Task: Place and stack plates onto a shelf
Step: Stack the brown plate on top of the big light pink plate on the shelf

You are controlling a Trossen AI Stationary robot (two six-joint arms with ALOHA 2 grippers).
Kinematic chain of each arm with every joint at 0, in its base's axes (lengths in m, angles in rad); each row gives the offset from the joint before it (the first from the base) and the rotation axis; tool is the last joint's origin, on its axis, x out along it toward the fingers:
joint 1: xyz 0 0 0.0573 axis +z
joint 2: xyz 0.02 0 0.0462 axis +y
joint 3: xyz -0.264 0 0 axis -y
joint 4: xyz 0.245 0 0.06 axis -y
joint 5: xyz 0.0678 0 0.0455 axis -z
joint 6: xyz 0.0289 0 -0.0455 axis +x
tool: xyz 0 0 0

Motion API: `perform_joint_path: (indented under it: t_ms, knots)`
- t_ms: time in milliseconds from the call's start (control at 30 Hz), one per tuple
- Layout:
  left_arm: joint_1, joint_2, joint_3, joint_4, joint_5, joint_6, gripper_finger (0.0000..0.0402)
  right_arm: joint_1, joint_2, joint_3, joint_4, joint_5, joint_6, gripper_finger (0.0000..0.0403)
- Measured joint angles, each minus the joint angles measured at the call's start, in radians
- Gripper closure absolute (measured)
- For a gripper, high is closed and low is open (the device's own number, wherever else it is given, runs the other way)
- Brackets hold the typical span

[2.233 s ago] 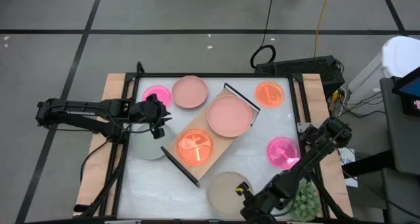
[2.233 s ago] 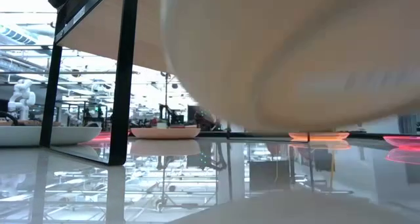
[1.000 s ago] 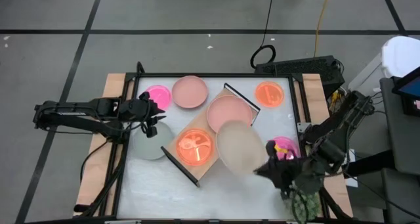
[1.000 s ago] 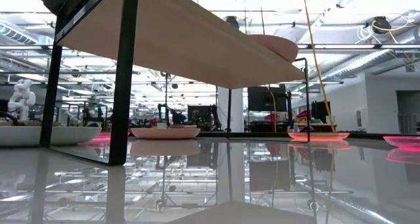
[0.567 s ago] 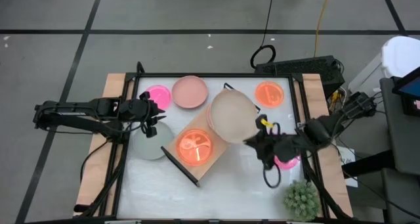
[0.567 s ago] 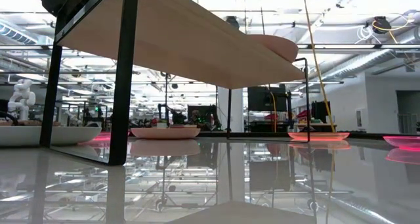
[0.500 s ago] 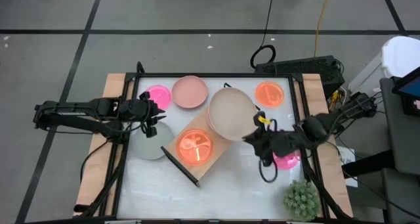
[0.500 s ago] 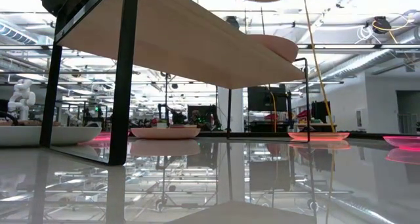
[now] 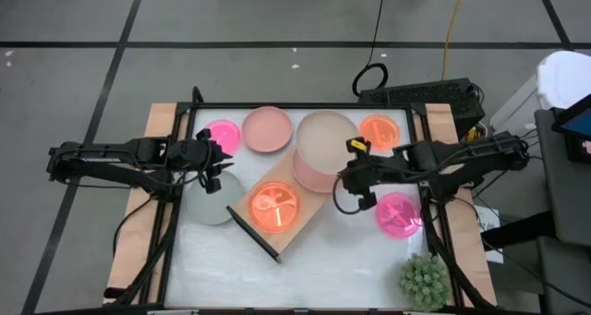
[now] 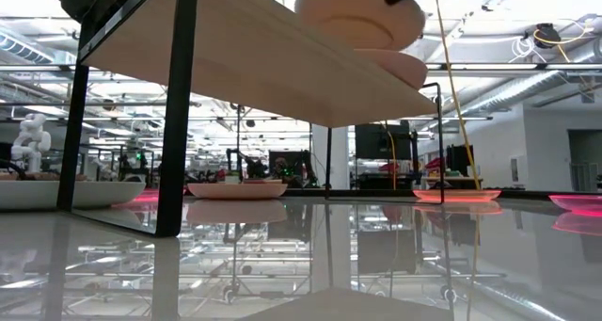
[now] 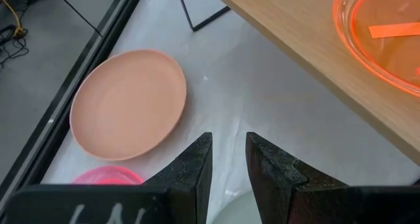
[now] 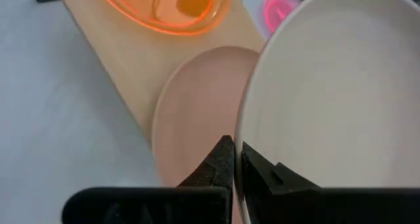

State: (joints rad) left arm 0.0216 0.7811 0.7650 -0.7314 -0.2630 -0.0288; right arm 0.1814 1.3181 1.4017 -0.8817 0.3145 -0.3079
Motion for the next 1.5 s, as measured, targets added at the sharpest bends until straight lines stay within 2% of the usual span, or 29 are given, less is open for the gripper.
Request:
perform_joint_path:
  t_ms: [333,533,867,1500]
  knots:
    - [0.000,0.000,0.000,0.002,0.000,0.005,0.0303,-0.056,0.081,0.000,-0.024,-0.058,-0.018,0.0403]
    - [0.000,0.000,0.000,0.002,0.000,0.005,0.0303,-0.057,0.097,0.000,-0.021,-0.110,-0.018,0.0403]
    - [0.000,0.000,0.000,0.002,0.000,0.006,0.0303,-0.056,0.152,-0.001,-0.050,-0.129,0.013,0.0403]
    - [0.000,0.006,-0.057,0.087,0.000,0.032,0.0303,-0.055,0.153,-0.001,-0.053,-0.168,0.011,0.0390]
